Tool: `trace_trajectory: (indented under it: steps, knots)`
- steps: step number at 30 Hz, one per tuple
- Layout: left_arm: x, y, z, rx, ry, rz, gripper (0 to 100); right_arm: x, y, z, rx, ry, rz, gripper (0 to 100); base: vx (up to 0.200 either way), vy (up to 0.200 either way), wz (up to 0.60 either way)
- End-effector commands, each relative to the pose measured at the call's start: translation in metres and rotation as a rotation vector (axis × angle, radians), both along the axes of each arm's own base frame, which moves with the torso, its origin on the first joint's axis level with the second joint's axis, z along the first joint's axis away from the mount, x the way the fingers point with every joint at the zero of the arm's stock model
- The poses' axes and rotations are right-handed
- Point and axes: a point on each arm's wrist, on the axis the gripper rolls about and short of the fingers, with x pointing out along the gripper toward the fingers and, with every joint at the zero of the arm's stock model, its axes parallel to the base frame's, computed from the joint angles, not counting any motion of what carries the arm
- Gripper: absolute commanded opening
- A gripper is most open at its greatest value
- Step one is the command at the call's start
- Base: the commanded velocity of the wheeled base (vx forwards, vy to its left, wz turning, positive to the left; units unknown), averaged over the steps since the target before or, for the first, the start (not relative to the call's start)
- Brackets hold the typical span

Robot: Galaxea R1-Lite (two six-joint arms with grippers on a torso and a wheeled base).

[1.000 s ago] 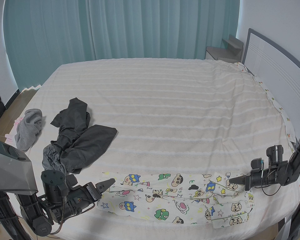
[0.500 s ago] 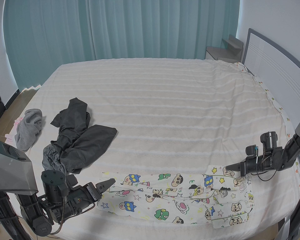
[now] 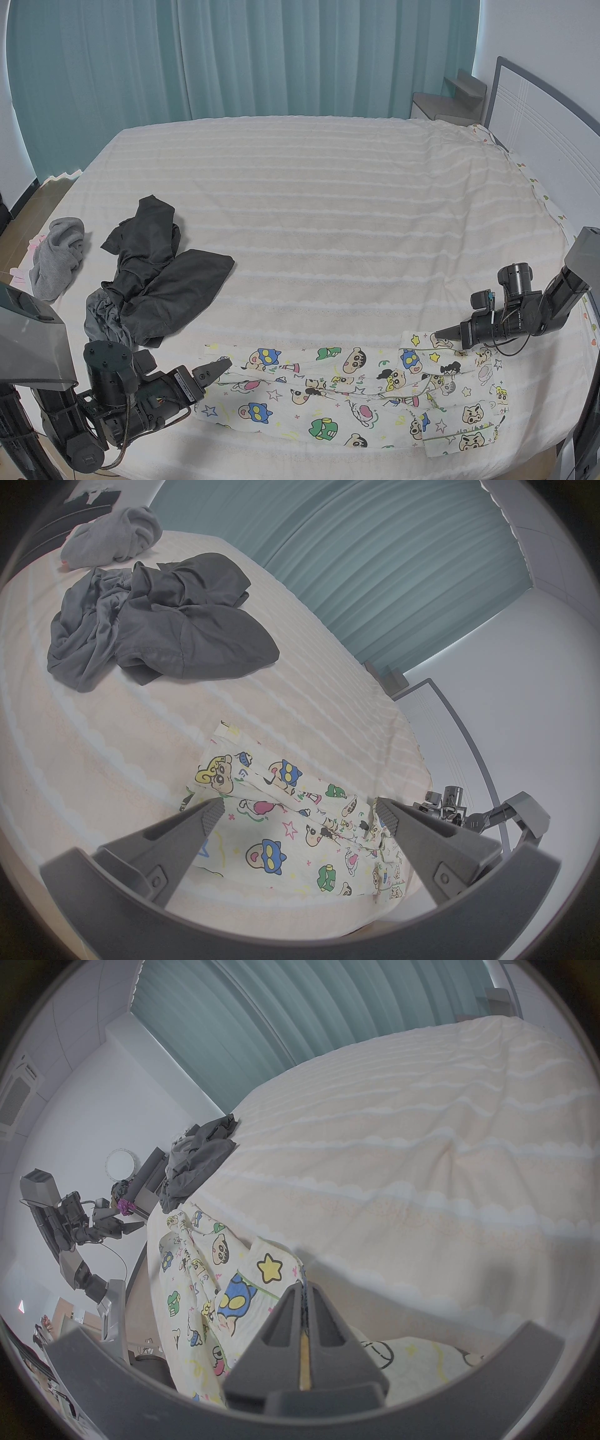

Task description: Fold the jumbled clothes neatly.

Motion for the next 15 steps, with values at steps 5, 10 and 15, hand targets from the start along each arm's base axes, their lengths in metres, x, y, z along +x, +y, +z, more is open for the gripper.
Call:
trace_trajectory:
  steps: [5, 10, 15]
  knots:
    - [-0.002, 0.001, -0.001, 0.004, 0.009, 0.000, 100, -0.001, 0.001, -0.010, -0.012, 0.033, -0.014, 100, 0.000, 0.000, 0.00]
    - [-0.002, 0.001, -0.001, 0.003, 0.008, 0.000, 100, -0.004, -0.005, -0.004, -0.006, 0.019, -0.040, 100, 0.000, 0.000, 0.00]
    - [-0.002, 0.001, -0.001, 0.004, 0.009, -0.002, 100, -0.009, -0.019, 0.010, -0.003, -0.012, -0.085, 100, 0.000, 0.000, 0.00]
